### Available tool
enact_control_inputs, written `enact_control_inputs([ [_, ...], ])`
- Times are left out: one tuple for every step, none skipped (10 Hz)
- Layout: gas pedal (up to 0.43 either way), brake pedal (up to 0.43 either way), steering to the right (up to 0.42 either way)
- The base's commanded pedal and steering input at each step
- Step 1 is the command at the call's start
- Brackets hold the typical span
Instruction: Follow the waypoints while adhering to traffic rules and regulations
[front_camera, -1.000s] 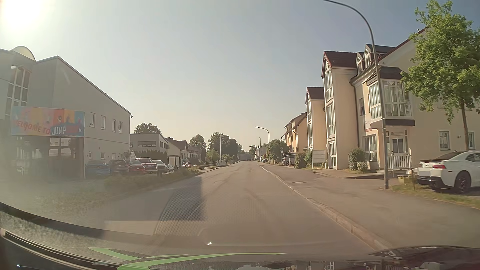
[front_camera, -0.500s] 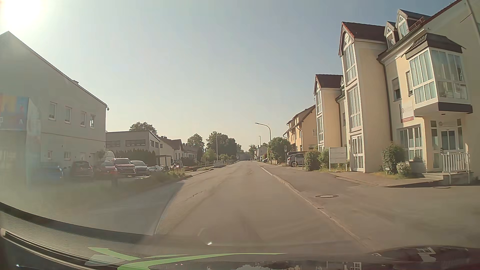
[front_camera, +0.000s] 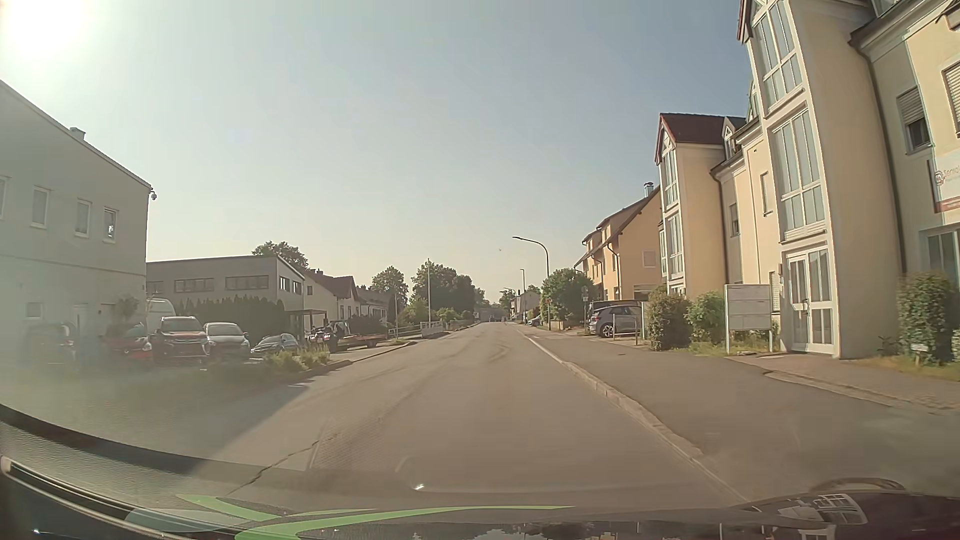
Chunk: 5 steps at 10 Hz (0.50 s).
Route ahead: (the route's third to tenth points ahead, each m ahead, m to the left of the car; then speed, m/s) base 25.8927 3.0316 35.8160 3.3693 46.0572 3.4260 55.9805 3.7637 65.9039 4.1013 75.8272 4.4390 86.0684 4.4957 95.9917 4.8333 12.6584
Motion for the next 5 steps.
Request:
enact_control_inputs([
  [0.138, 0.000, -0.001],
  [0.130, 0.000, -0.001],
  [0.130, 0.000, -0.001],
  [0.130, 0.000, -0.002],
  [0.130, 0.000, -0.001],
])
